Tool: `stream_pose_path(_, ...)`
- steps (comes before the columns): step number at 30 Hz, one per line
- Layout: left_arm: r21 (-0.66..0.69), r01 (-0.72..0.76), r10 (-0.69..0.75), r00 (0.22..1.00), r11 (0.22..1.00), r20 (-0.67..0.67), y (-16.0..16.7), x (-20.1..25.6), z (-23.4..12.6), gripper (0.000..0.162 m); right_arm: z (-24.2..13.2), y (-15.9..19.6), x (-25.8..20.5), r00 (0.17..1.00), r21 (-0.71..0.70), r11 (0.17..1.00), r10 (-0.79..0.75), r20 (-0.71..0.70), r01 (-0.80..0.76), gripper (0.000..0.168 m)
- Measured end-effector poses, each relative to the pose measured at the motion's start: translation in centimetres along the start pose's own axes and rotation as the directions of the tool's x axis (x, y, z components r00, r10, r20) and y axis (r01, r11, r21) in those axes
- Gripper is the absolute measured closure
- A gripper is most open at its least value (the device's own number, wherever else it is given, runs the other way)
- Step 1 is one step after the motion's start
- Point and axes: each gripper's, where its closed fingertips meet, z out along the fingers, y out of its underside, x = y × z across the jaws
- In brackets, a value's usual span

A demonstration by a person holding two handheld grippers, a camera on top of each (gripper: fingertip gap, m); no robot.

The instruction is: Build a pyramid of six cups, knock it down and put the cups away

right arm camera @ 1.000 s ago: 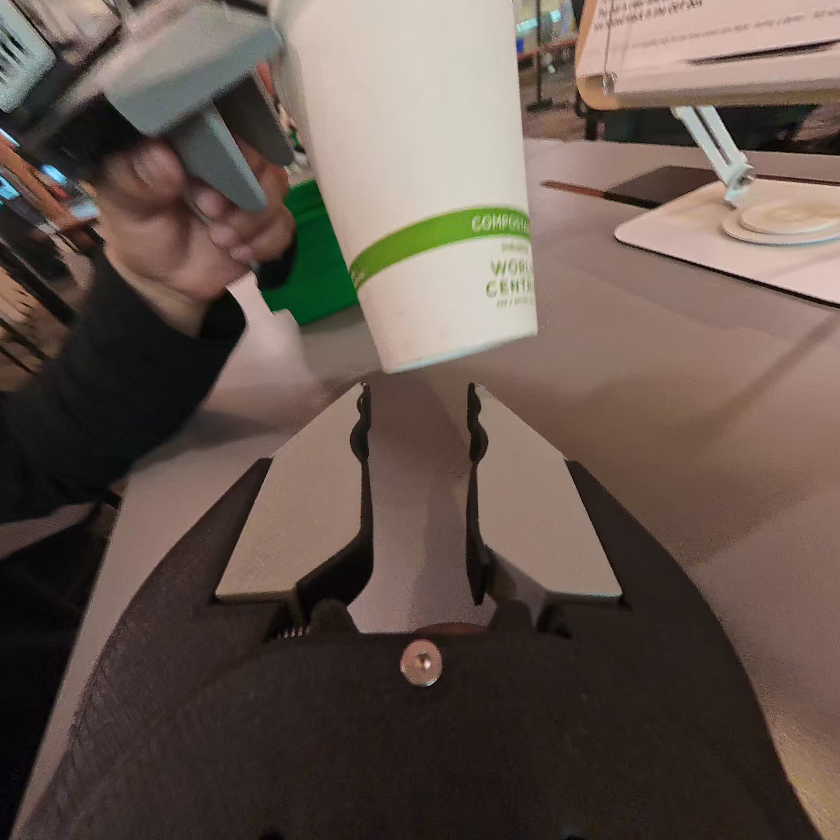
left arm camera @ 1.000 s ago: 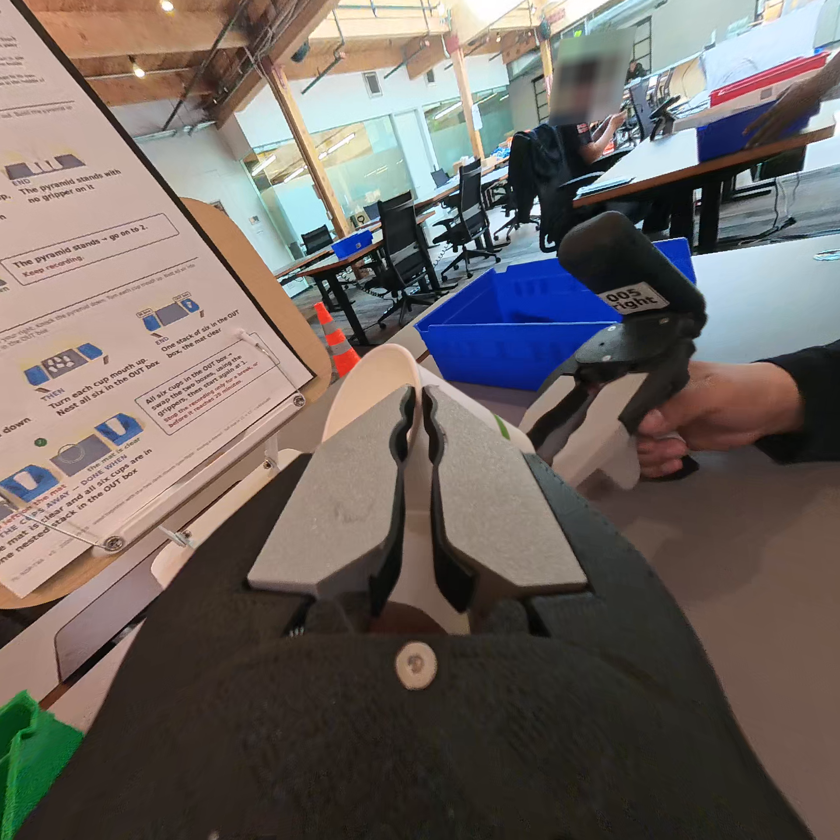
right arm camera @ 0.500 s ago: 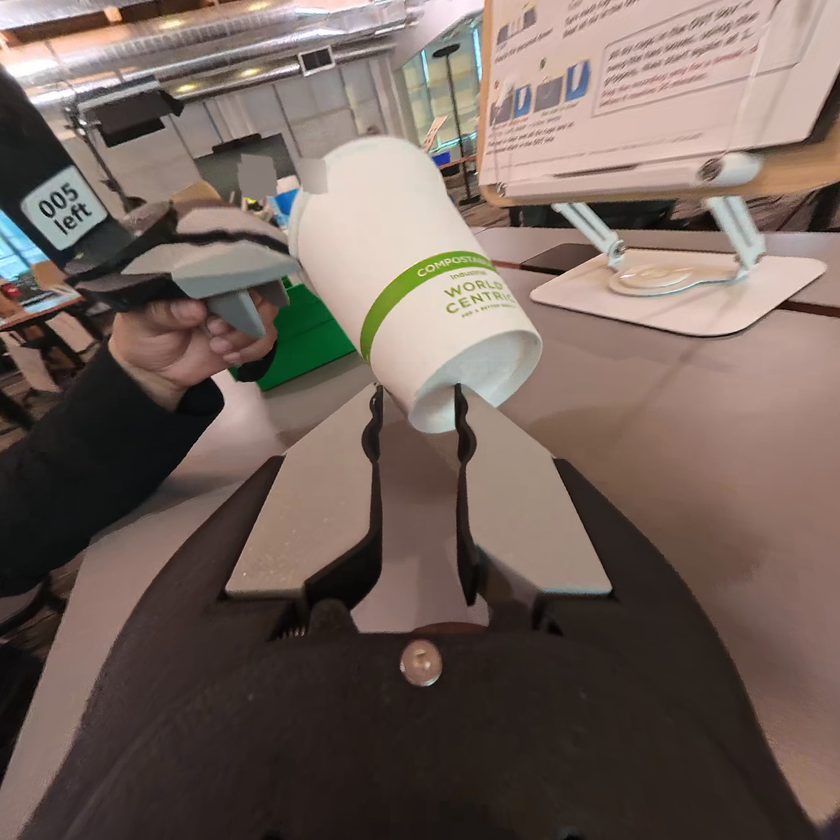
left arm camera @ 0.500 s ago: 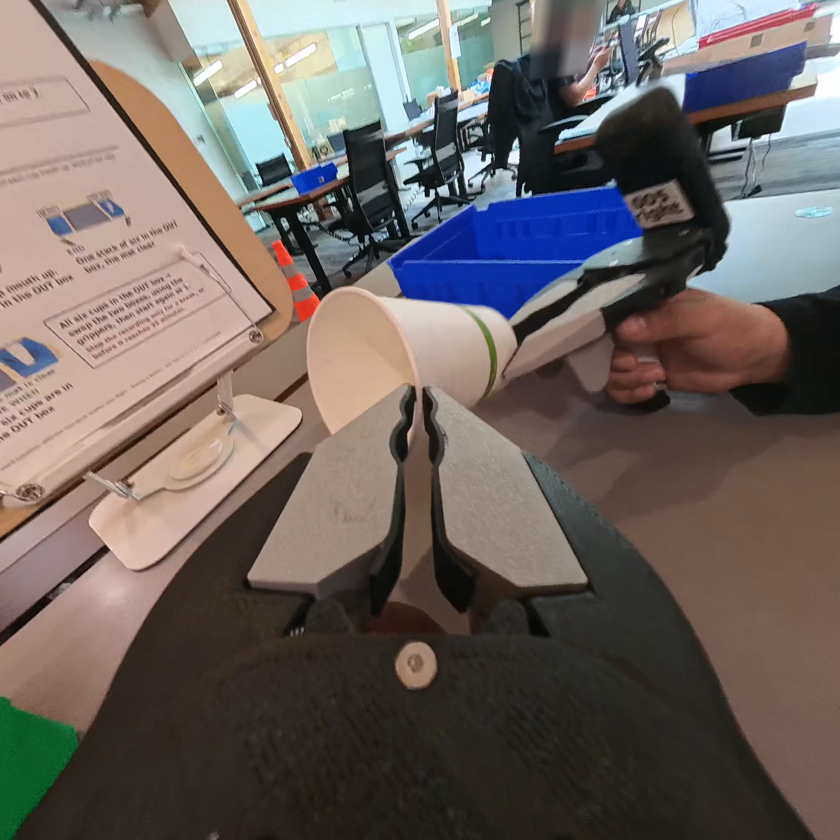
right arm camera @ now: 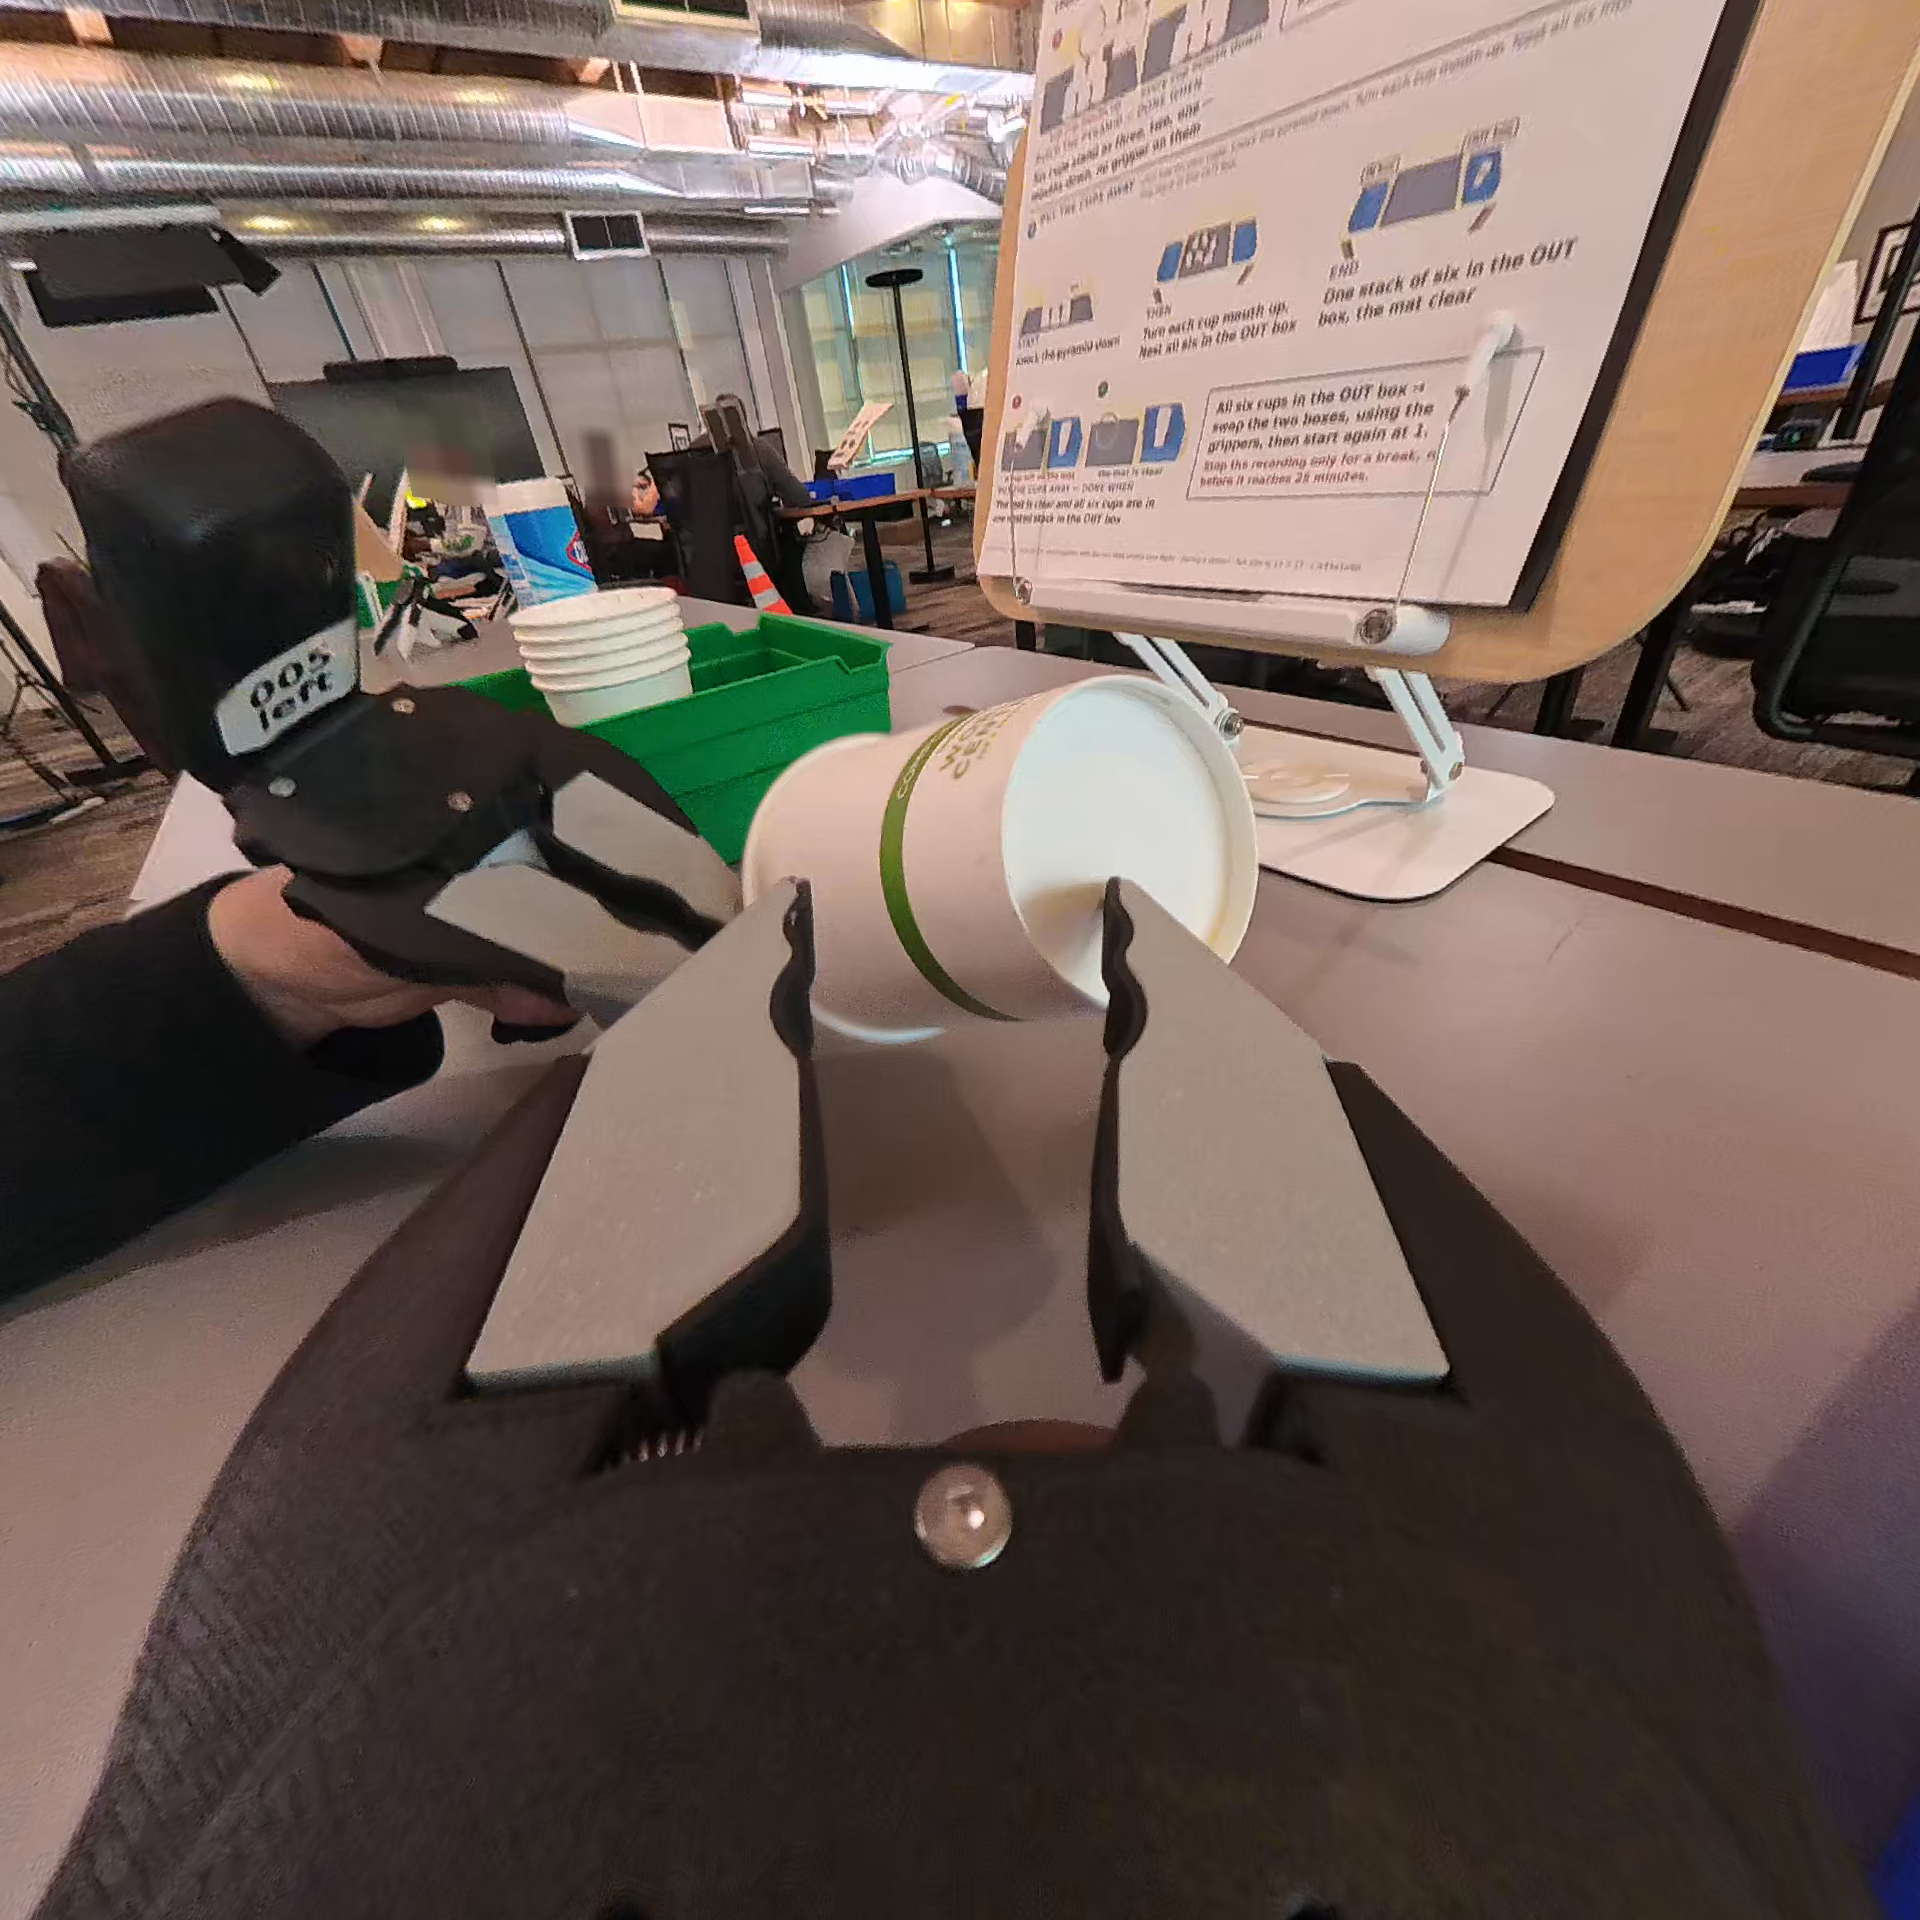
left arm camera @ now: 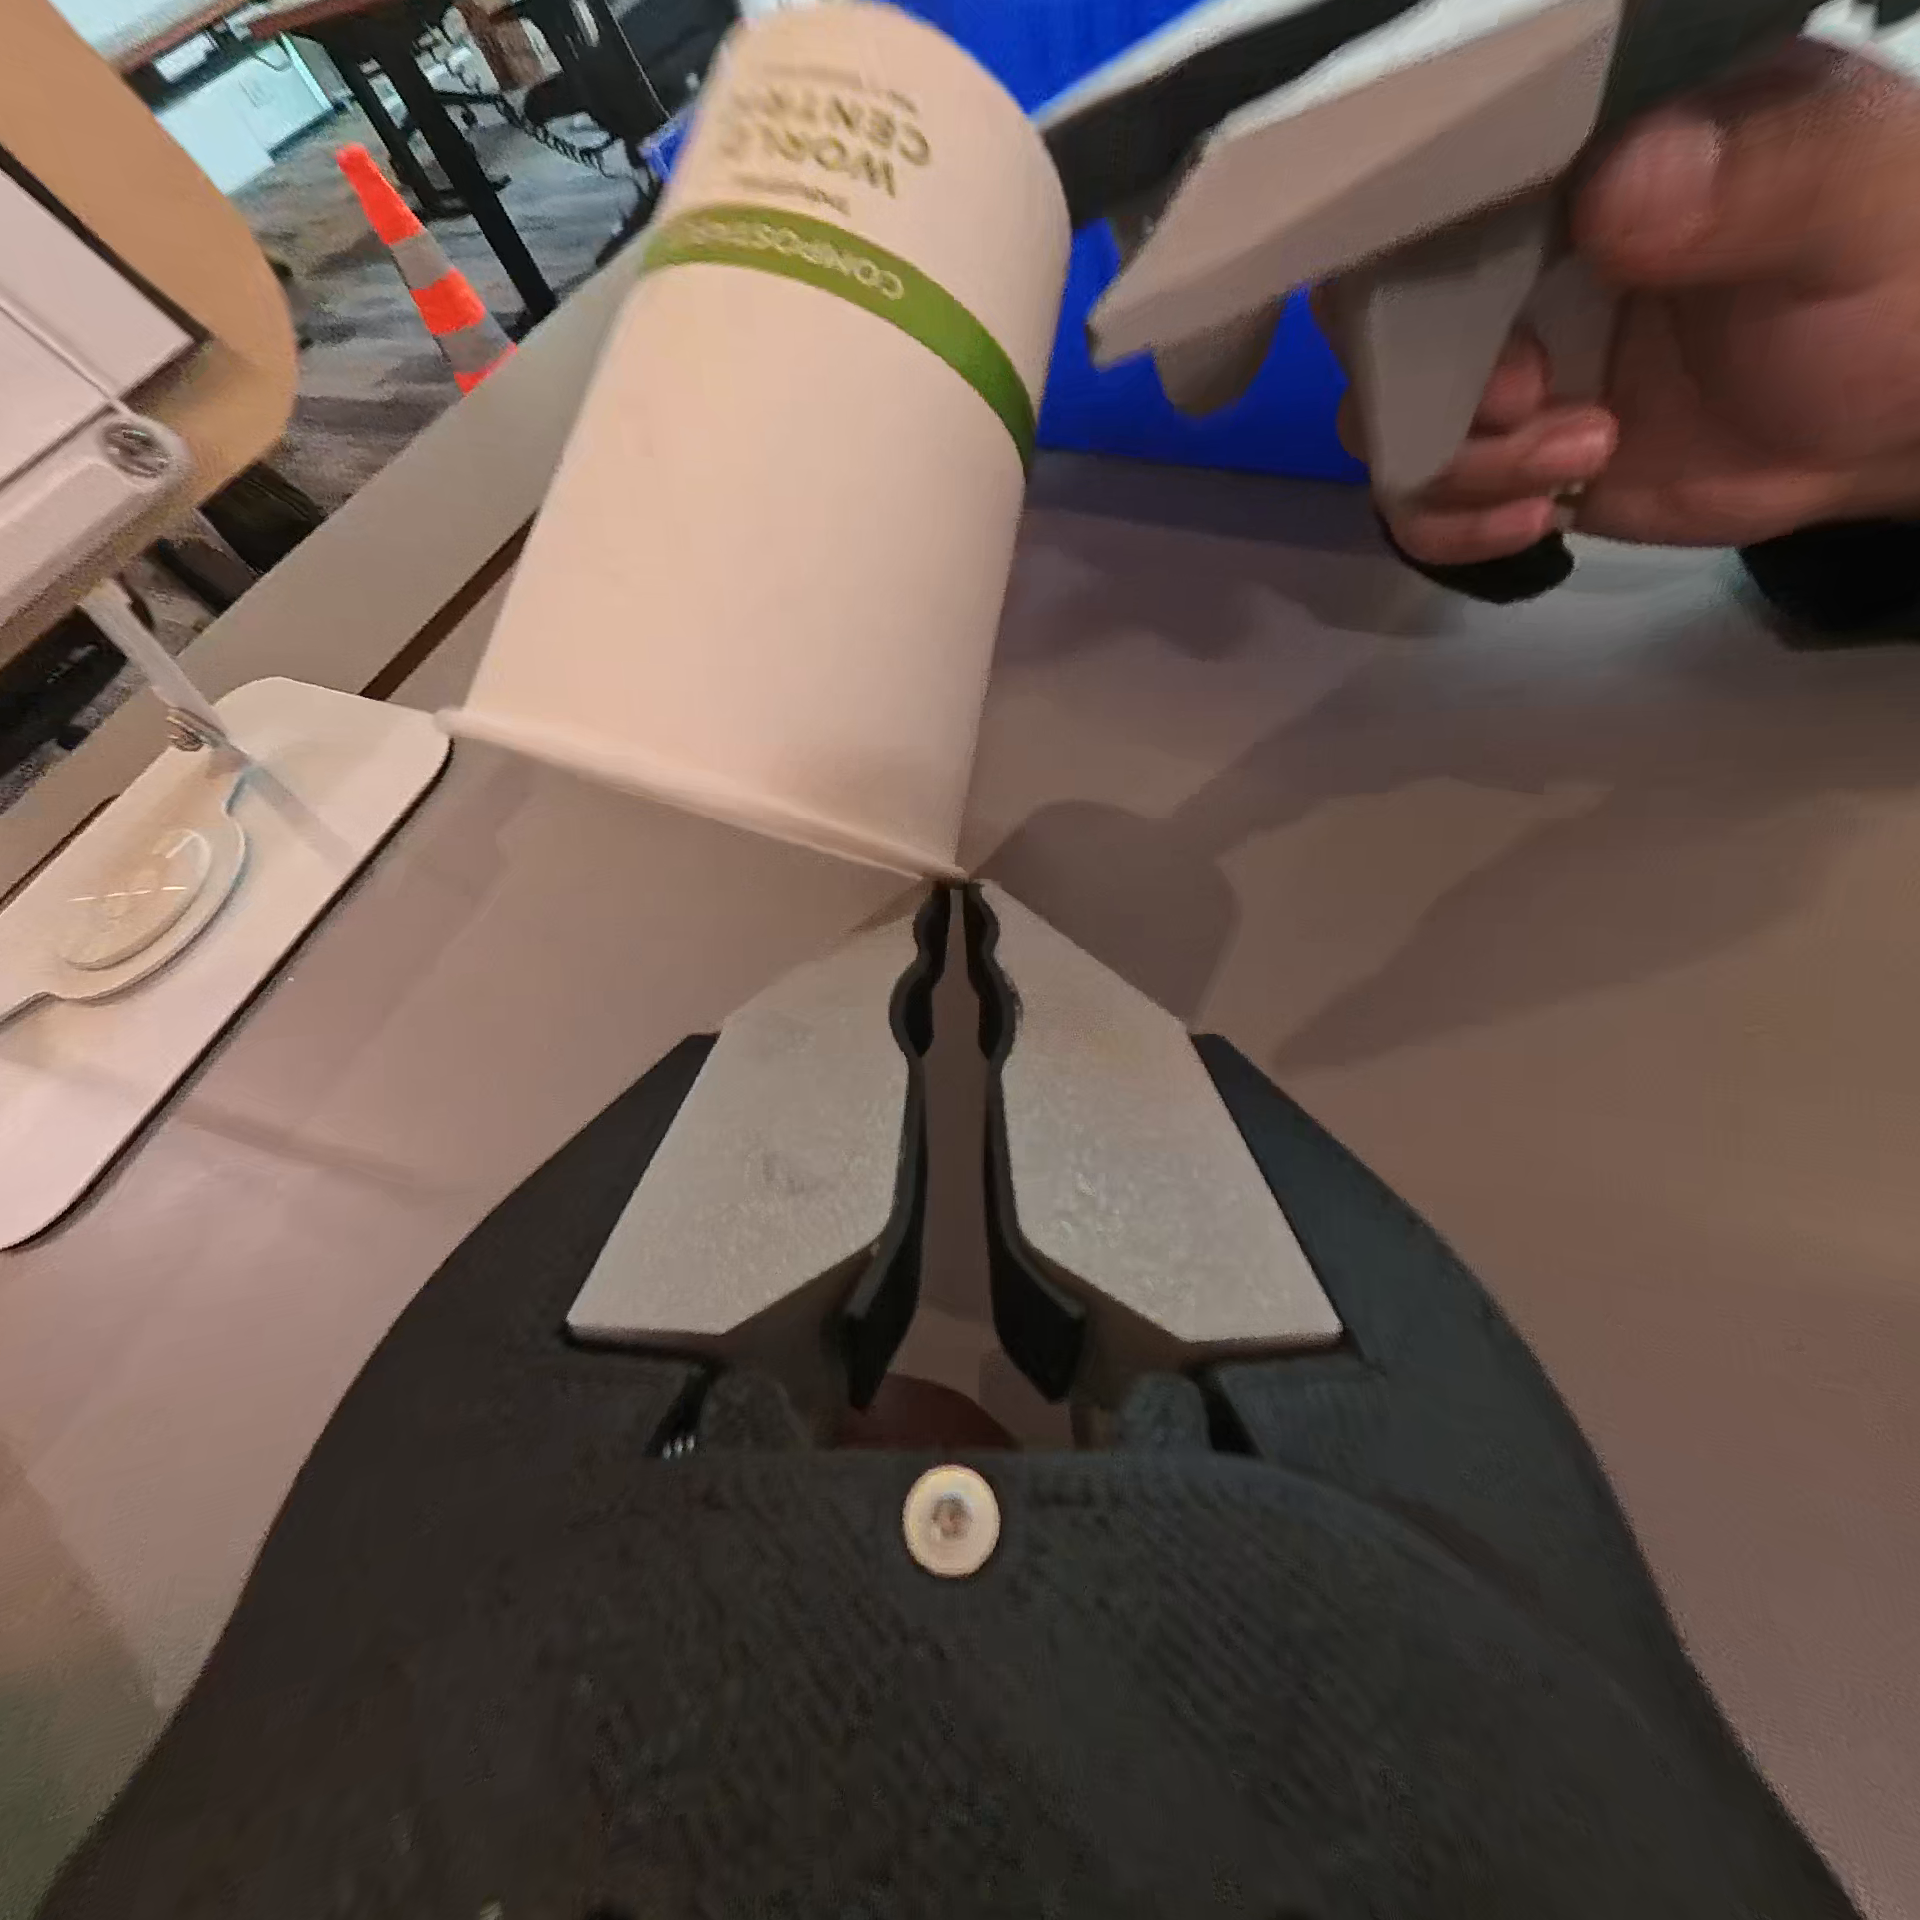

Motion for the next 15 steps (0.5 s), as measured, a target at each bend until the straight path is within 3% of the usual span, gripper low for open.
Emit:
stream_pose_path(7,-0.174,-0.123,0.112,0.991,0.977,-0.073,3.0,3.5,3.3,0.162,0.2,0.5,-1.1,0.992,-0.044,0.991,-0.124,0.010,0.124,0.132)
stream_pose_path(9,-0.217,-0.160,0.144,0.986,0.963,-0.086,3.9,4.2,4.0,0.162,0.5,1.0,-1.1,0.988,-0.071,0.985,-0.156,-0.006,0.155,0.124)
stream_pose_path(15,-0.228,-0.177,0.158,0.982,0.957,-0.098,4.0,4.8,4.1,0.162,0.6,1.1,-1.2,0.983,-0.079,0.980,-0.183,-0.010,0.182,0.124)
